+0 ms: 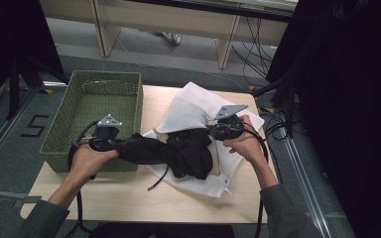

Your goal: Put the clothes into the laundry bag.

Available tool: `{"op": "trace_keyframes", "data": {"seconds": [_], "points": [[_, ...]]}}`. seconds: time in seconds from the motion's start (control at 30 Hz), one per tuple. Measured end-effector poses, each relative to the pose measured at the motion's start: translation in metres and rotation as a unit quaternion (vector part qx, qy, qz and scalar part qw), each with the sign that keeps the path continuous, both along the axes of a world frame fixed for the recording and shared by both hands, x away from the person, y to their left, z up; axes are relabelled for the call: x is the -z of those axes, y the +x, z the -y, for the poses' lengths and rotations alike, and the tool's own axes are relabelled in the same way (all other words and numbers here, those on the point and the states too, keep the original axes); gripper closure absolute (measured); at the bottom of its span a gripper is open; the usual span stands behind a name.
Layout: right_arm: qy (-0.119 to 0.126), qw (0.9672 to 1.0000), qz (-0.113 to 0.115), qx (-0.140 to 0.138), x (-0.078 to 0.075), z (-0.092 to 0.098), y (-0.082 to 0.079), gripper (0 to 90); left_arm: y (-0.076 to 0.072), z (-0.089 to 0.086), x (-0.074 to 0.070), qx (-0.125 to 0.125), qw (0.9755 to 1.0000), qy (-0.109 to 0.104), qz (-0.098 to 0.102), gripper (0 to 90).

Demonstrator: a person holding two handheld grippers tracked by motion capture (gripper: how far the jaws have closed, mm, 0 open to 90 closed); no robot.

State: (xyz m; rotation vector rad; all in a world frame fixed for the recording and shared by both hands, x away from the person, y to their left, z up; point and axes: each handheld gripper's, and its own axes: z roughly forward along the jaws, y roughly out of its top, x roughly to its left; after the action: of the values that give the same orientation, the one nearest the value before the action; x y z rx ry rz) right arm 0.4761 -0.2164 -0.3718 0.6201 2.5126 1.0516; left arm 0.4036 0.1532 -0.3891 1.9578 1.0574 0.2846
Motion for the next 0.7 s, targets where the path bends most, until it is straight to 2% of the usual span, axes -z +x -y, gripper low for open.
{"op": "trace_keyframes", "data": {"seconds": [0.03, 0.07, 0.1, 0.13, 0.17, 0.2, 0.23, 0.27, 0.3, 0.33, 0.37, 0.4, 0.43, 0.47, 0.5, 0.53, 0.57, 0.6, 0.63, 0.67, 0.7], "points": [[0.001, 1.0000, -0.007, 0.001, 0.000, 0.000, 0.000, 86.1, -0.003, 0.004, -0.014, 0.007, 0.9996, -0.019, 0.020, 89.4], [0.001, 1.0000, -0.007, 0.001, 0.000, 0.000, 0.000, 86.1, -0.003, 0.004, -0.014, 0.007, 0.9996, -0.019, 0.020, 89.4], [0.004, 1.0000, -0.005, 0.002, 0.001, 0.000, 0.000, 86.1, -0.006, 0.006, -0.023, 0.018, 0.9991, -0.025, 0.028, 89.4], [0.004, 1.0000, -0.005, 0.001, 0.001, 0.000, 0.000, 86.1, -0.009, 0.012, -0.033, 0.026, 0.9980, -0.045, 0.037, 89.4], [0.005, 1.0000, -0.005, 0.000, 0.001, 0.000, 0.000, 86.1, -0.011, 0.018, -0.043, 0.037, 0.9977, -0.026, 0.050, 89.2], [0.005, 1.0000, -0.005, 0.000, 0.001, 0.000, 0.000, 86.1, -0.011, 0.018, -0.043, 0.037, 0.9977, -0.026, 0.050, 88.8], [0.000, 1.0000, -0.006, -0.006, 0.001, 0.000, 0.000, 86.1, -0.010, 0.019, -0.046, 0.026, 0.9981, -0.013, 0.055, 88.8], [0.000, 0.9999, -0.011, -0.002, 0.001, -0.001, -0.001, 86.0, -0.005, 0.016, -0.046, 0.014, 0.9988, -0.001, 0.046, 81.6], [0.001, 0.9999, -0.011, -0.003, 0.000, -0.001, -0.002, 86.0, 0.004, 0.008, -0.038, -0.009, 0.9995, 0.010, 0.027, 70.4], [0.001, 0.9999, -0.011, -0.003, 0.000, -0.001, -0.002, 86.0, 0.004, 0.008, -0.038, -0.009, 0.9995, 0.010, 0.027, 65.3], [0.000, 0.9999, -0.009, -0.006, 0.000, 0.000, -0.001, 86.0, 0.013, -0.001, -0.026, -0.037, 0.9992, 0.015, 0.007, 60.6], [0.000, 0.9999, -0.009, -0.006, 0.000, 0.000, -0.001, 86.0, 0.013, -0.001, -0.026, -0.037, 0.9992, 0.015, 0.007, 58.7], [-0.001, 0.9999, -0.013, -0.003, 0.000, 0.000, -0.001, 86.0, 0.020, -0.006, -0.011, -0.039, 0.9987, 0.010, -0.031, 53.1], [-0.001, 0.9999, -0.013, -0.003, 0.000, 0.000, -0.001, 86.0, 0.020, -0.006, -0.011, -0.039, 0.9987, 0.010, -0.031, 47.1], [0.002, 1.0000, -0.007, 0.003, 0.001, -0.001, -0.001, 86.0, 0.023, -0.006, 0.003, -0.050, 0.9970, 0.009, -0.058, 43.6], [0.002, 1.0000, -0.007, 0.003, 0.001, -0.001, -0.001, 86.0, 0.023, -0.006, 0.003, -0.050, 0.9970, 0.009, -0.058, 40.8], [-0.002, 1.0000, -0.005, -0.003, 0.002, -0.001, 0.000, 86.0, 0.025, -0.005, 0.013, -0.055, 0.9956, 0.011, -0.075, 38.9], [-0.004, 0.9999, -0.004, -0.009, 0.001, -0.001, 0.000, 86.0, 0.025, -0.005, 0.013, -0.055, 0.9956, 0.011, -0.075, 38.9], [-0.001, 1.0000, -0.002, -0.005, 0.002, -0.002, 0.000, 86.0, 0.027, -0.006, 0.016, -0.052, 0.9951, 0.010, -0.084, 39.2], [-0.001, 1.0000, -0.003, -0.004, 0.002, -0.002, 0.000, 85.9, 0.028, -0.006, 0.018, -0.053, 0.9948, 0.008, -0.087, 42.3], [0.000, 1.0000, -0.006, -0.001, 0.003, -0.003, -0.001, 85.9, 0.030, -0.008, 0.021, -0.046, 0.9946, -0.006, -0.093, 46.1]]}}
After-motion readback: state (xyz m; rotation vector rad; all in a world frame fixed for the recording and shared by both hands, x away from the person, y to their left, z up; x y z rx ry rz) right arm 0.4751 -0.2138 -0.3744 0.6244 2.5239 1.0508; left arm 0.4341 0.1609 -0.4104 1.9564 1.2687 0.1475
